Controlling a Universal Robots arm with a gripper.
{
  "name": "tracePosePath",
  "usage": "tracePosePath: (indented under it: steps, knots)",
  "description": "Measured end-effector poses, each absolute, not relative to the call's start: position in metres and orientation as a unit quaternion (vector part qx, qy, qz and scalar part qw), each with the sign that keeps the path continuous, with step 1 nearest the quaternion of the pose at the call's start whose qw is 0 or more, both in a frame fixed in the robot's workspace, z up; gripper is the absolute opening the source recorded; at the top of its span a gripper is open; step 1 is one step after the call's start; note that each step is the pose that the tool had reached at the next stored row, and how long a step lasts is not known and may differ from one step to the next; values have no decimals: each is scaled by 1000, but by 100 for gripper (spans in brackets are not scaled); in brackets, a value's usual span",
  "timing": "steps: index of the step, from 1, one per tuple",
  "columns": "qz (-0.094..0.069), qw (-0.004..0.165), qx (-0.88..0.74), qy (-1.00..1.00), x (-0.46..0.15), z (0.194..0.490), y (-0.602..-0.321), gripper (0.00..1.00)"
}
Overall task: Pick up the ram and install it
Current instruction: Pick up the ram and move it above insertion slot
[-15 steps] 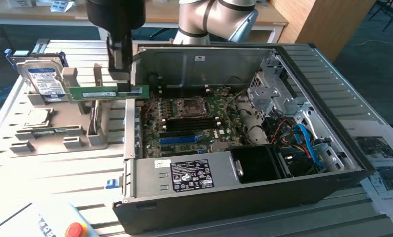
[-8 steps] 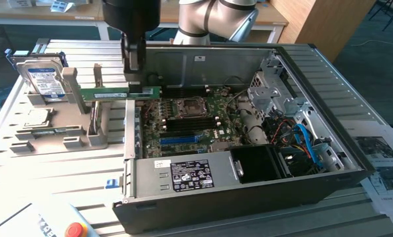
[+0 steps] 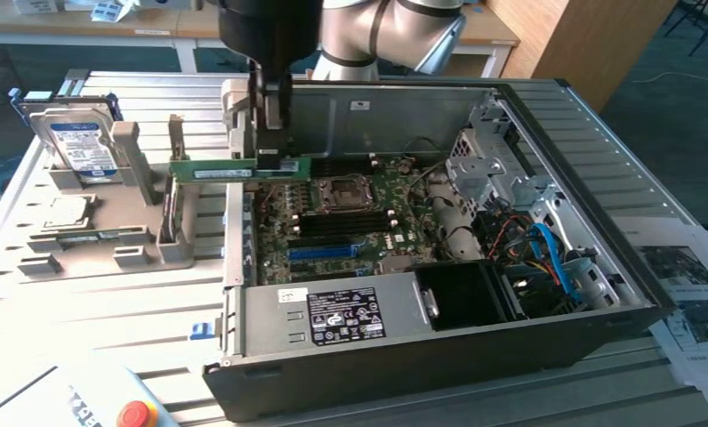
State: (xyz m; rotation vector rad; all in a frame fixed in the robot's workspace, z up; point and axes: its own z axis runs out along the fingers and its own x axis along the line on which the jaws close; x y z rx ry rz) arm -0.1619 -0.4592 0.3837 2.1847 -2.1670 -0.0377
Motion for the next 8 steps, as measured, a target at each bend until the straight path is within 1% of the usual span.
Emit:
tracePosePath:
  steps: [8]
  knots:
    - [-13, 33, 709, -704, -138, 384, -463, 12]
